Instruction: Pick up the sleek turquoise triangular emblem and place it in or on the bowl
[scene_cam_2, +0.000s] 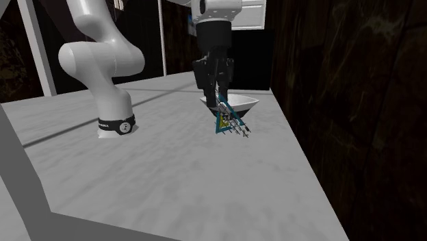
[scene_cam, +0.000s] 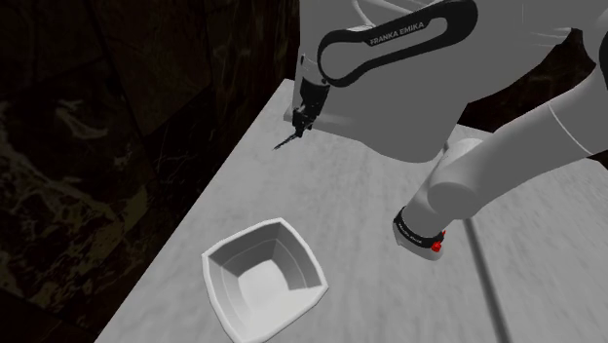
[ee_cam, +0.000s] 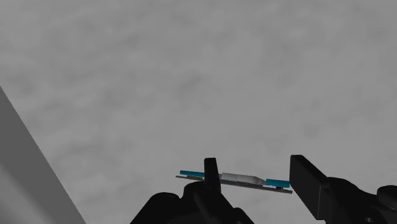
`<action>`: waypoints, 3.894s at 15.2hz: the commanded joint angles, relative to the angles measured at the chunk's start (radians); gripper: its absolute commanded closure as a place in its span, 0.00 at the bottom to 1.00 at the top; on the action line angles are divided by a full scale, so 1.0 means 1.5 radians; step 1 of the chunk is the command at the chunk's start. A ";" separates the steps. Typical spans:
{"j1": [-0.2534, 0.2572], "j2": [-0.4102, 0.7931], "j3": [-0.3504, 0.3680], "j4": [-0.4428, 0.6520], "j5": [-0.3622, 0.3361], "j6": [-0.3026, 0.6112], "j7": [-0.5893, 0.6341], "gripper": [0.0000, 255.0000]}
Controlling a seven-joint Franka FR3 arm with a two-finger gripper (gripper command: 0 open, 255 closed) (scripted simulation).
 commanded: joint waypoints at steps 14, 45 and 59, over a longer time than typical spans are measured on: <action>0.142 -0.138 0.178 -0.078 0.111 -0.044 0.233 1.00; 0.201 0.037 0.526 0.020 0.156 0.079 0.605 1.00; 0.188 0.067 0.547 0.007 0.140 0.119 0.620 0.00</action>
